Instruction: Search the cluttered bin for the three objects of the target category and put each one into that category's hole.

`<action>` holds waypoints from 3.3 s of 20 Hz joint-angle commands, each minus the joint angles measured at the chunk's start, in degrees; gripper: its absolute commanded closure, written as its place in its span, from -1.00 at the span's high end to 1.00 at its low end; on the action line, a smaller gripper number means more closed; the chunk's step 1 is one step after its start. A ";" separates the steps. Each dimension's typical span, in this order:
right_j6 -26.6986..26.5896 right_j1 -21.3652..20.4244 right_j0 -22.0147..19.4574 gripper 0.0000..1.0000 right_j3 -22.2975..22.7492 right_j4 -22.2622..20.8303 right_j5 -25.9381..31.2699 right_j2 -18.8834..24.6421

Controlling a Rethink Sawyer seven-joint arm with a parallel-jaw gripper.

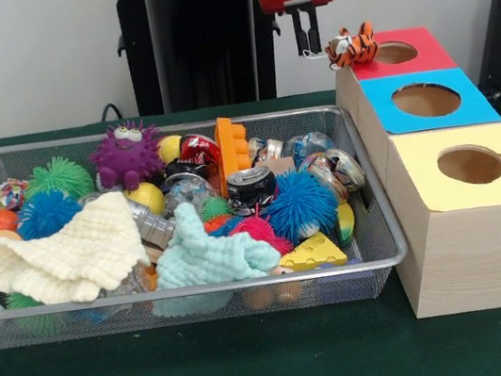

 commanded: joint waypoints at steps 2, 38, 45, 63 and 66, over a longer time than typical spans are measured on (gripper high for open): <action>-2.33 -1.05 -2.32 -1.00 -6.59 -0.28 8.20 7.52; 1.85 -0.98 -1.18 -1.00 -10.41 0.82 16.01 13.87; 2.61 -1.32 -0.96 -1.00 -8.72 1.17 14.68 13.39; 3.07 -7.05 -3.40 -1.00 -1.66 2.41 13.73 14.56; -3.51 -12.73 -9.13 -1.00 -0.14 6.42 21.08 19.77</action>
